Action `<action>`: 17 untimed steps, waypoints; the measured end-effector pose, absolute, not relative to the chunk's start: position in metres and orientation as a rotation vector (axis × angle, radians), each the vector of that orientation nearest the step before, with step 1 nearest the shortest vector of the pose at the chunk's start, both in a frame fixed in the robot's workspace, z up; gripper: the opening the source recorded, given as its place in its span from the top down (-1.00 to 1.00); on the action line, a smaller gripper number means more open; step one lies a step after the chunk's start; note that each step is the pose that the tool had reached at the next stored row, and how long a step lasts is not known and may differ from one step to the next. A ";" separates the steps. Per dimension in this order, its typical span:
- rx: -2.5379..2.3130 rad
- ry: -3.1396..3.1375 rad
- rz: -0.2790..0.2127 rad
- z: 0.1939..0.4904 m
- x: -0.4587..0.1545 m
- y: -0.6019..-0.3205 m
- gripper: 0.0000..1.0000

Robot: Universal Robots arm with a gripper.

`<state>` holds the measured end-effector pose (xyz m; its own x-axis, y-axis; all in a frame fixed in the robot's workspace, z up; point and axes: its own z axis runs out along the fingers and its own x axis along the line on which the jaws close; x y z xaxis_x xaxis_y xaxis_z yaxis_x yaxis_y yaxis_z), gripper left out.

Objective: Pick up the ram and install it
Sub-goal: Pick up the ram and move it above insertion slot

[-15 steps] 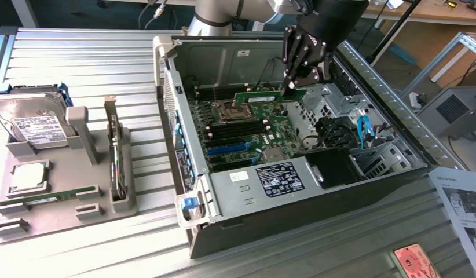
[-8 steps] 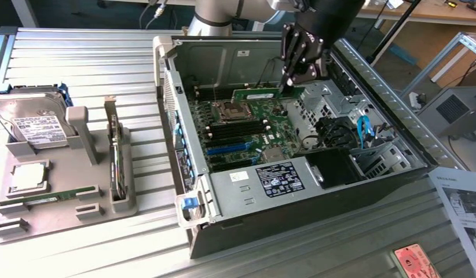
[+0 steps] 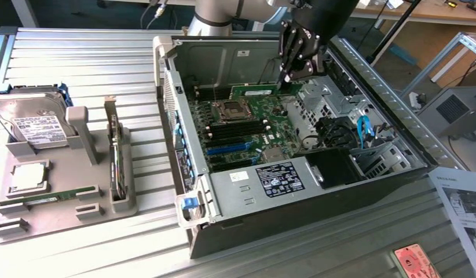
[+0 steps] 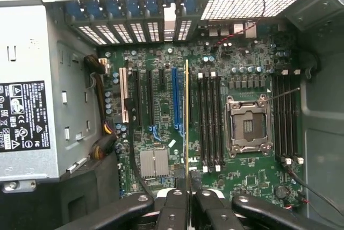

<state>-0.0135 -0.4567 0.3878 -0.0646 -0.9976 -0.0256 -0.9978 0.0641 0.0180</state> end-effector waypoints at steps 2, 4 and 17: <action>-2.143 2.288 0.048 0.388 -0.014 -0.455 0.76; -2.142 2.289 0.048 0.388 -0.014 -0.452 0.76; -2.135 2.295 0.048 0.387 -0.013 -0.434 0.76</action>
